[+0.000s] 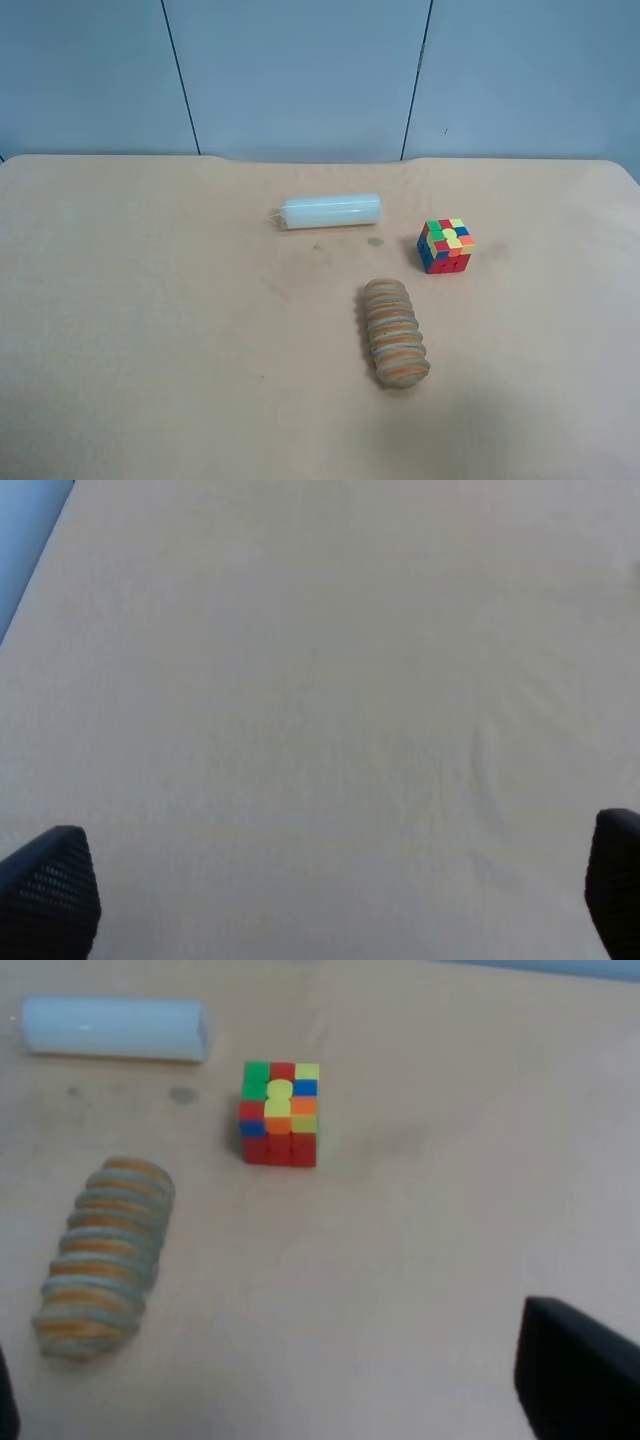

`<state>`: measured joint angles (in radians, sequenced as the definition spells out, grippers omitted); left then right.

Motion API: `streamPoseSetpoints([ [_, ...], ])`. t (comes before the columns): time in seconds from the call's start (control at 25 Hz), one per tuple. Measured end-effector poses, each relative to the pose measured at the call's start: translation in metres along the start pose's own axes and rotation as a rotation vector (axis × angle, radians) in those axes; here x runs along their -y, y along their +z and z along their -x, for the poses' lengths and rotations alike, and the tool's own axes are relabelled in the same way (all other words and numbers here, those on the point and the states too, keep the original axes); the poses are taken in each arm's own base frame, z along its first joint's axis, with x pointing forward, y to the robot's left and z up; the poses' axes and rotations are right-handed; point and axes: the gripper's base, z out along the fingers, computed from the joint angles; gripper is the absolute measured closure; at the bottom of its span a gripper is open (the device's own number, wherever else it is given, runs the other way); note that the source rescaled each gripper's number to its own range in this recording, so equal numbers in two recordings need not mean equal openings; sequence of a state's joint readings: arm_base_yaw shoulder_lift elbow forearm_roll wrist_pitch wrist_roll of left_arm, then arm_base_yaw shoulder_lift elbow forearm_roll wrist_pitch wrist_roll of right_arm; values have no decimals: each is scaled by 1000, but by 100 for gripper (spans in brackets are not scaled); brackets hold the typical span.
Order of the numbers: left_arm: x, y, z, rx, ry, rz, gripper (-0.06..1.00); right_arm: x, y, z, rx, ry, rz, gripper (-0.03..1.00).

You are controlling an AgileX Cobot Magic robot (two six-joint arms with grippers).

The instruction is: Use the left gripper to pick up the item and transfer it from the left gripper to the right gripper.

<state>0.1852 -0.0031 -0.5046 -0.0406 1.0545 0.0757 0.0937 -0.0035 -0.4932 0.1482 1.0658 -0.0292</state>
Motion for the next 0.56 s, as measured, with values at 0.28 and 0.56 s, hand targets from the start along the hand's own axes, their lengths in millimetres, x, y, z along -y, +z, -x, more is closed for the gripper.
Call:
streamPoseSetpoints([
  [0.28, 0, 0, 0, 0, 0, 0, -6, 0, 0, 0, 0, 0, 0, -2],
  [0.56, 0, 0, 0, 0, 0, 0, -6, 0, 0, 0, 0, 0, 0, -2],
])
